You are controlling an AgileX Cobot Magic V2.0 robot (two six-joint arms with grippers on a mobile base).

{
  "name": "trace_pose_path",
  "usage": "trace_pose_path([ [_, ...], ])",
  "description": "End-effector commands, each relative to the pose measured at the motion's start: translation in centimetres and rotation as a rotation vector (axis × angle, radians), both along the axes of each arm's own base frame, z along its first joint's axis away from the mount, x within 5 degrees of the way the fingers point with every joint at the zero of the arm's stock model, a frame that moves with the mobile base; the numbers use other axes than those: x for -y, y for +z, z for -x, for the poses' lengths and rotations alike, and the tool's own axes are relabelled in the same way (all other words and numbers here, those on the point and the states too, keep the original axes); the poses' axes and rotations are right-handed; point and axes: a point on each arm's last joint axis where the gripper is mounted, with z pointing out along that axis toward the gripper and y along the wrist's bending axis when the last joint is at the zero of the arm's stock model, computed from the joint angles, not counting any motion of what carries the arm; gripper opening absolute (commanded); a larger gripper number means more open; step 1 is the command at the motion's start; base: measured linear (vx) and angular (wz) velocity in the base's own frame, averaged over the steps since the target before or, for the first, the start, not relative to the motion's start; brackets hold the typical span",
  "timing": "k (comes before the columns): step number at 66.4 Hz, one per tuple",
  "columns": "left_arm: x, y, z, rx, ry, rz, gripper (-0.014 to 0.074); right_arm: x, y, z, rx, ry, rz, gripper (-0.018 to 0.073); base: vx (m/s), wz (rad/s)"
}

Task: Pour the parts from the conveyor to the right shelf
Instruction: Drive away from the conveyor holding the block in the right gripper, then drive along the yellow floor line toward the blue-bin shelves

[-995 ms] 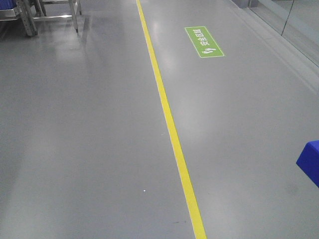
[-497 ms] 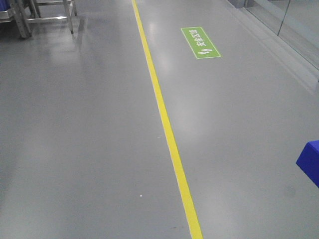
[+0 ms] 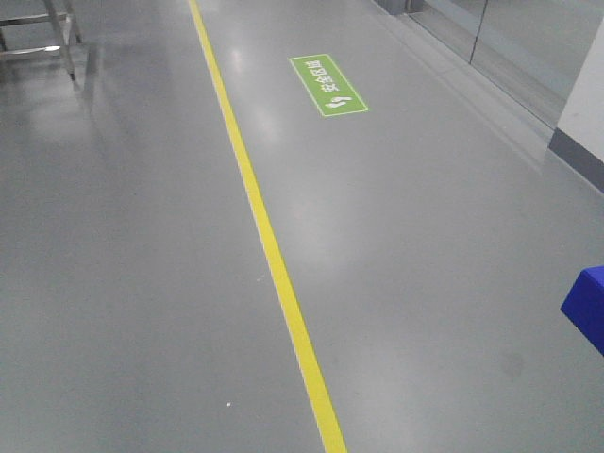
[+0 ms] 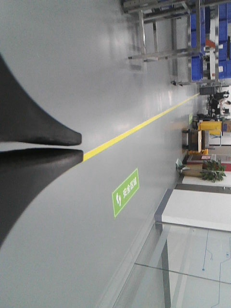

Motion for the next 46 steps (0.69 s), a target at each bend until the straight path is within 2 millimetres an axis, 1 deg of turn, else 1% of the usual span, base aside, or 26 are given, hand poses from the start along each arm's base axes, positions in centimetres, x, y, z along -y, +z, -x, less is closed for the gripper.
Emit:
trace_pose_path([
  [1,-0.01,1.3,-0.08,0.084,0.002,0.014,-0.0006,0.07,1.53,-0.08,0.089,-0.01,-0.007,-0.0005,0.23,-0.2],
  [22,-0.01,1.3,-0.08,0.084,0.002,0.014,-0.0006,0.07,1.53,-0.08,0.089,-0.01,-0.007,-0.0005,0.29,-0.12],
  [46,-0.01,1.3,-0.08,0.084,0.002,0.014,-0.0006,0.07,1.53,-0.08,0.089,-0.01,-0.007,-0.0005,0.43,0.1],
])
